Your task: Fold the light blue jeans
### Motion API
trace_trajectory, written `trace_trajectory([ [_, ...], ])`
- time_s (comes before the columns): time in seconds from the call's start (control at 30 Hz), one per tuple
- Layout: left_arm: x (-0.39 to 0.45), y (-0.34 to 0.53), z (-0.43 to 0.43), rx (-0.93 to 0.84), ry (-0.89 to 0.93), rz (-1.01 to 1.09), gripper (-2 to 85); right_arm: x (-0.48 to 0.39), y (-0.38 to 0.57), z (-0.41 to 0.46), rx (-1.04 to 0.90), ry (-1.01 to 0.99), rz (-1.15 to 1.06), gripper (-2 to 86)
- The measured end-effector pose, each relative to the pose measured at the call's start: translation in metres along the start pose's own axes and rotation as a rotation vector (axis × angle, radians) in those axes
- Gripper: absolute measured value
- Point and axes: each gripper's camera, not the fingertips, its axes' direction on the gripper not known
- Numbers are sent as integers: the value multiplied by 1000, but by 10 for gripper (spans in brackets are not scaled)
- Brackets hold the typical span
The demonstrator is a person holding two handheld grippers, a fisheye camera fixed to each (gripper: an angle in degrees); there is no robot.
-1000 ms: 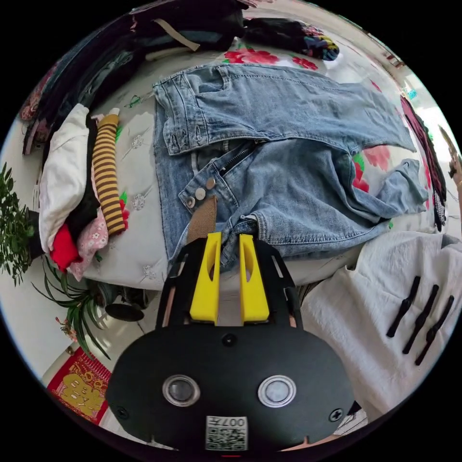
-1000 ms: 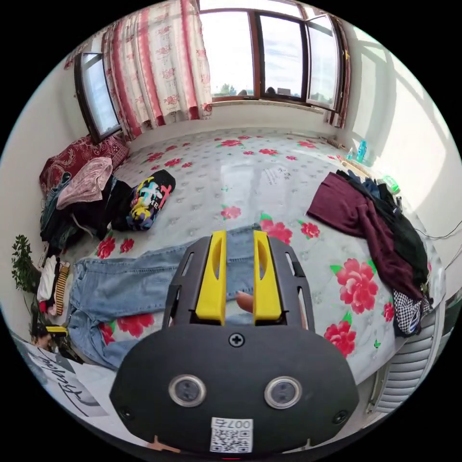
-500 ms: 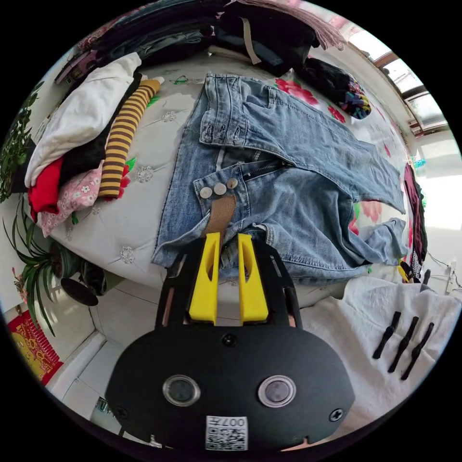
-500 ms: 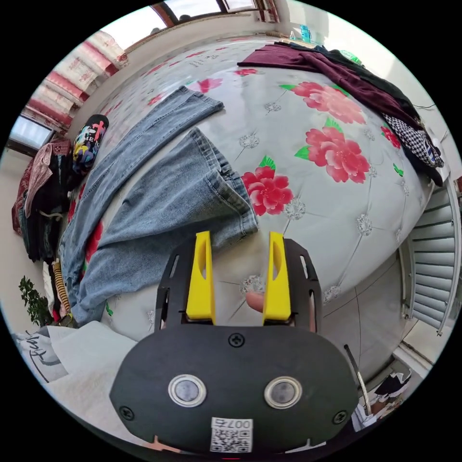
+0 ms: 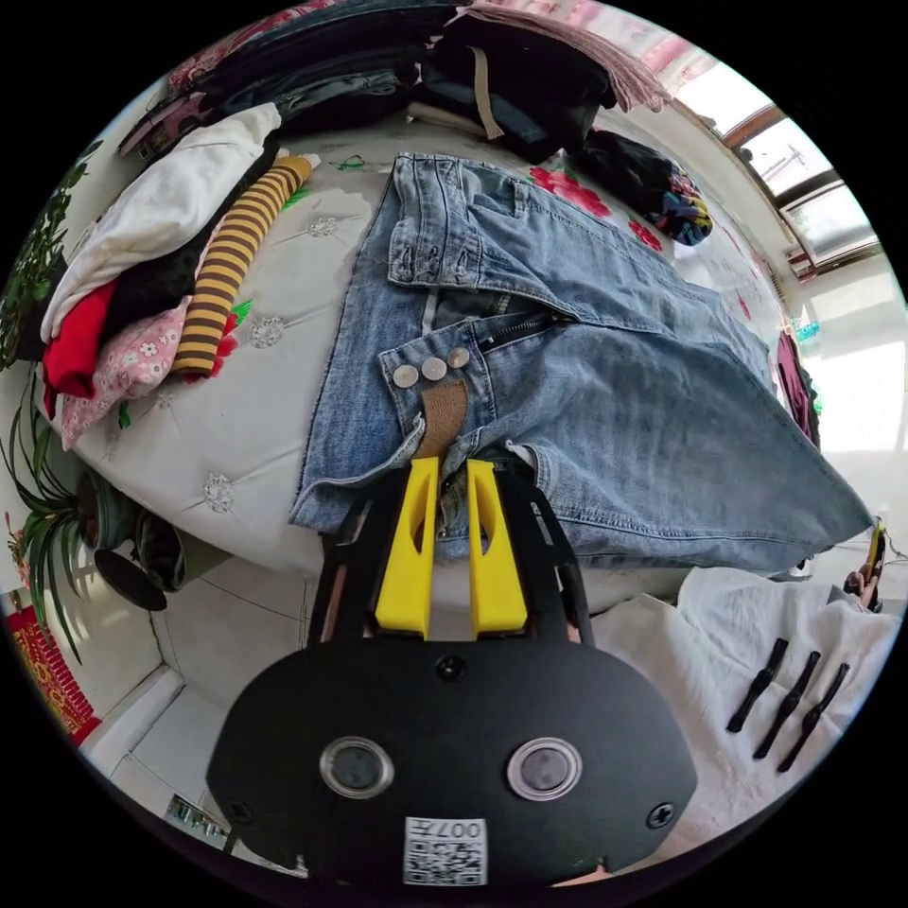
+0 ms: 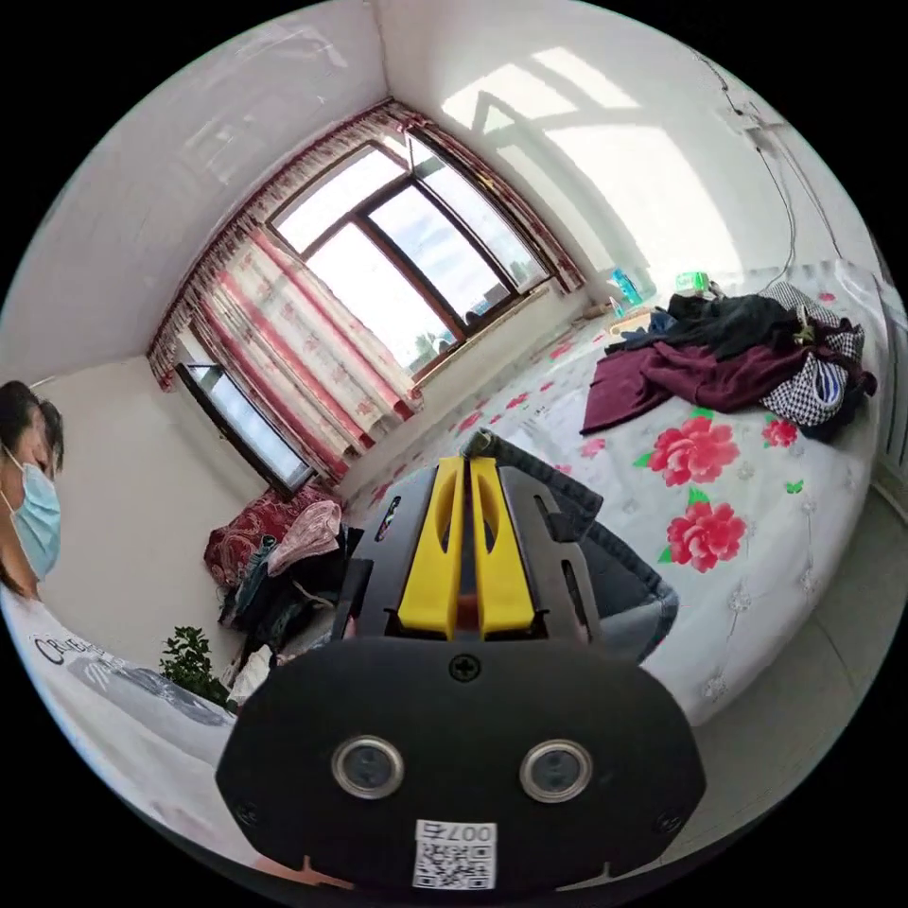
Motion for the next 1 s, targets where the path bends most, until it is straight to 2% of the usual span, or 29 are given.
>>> trace_trajectory([
  [0.1, 4, 8, 0, 21, -38, 35, 54, -48, -16, -15, 29, 59, -160, 0],
  [0.23, 1, 16, 0, 37, -64, 62, 53, -44, -27, 51, -102, 278, -266, 12],
  [0.33, -12, 20, -4, 44, -23, 30, 54, 17, -21, 119, -305, 382, -151, 36],
  [0.37, -18, 26, -13, 84, -6, 12, 53, 37, -14, 129, -355, 319, -93, 48],
  [0.47, -32, 57, -53, 300, 27, 25, 53, 57, 16, 121, -338, 193, -5, 63],
  [0.53, -44, 73, -66, 348, 15, -1, 49, 66, 43, 116, -364, 192, 21, 66],
  [0.73, -73, 84, -51, 218, -19, -101, 50, 101, 131, 122, -578, 261, 128, 74],
  [0.87, -86, 82, -43, 190, 4, -183, 53, 110, 144, 117, -559, 298, 204, 78],
  [1.0, -101, 90, -47, 237, 5, -296, 53, 123, 144, 115, -543, 289, 306, 79],
])
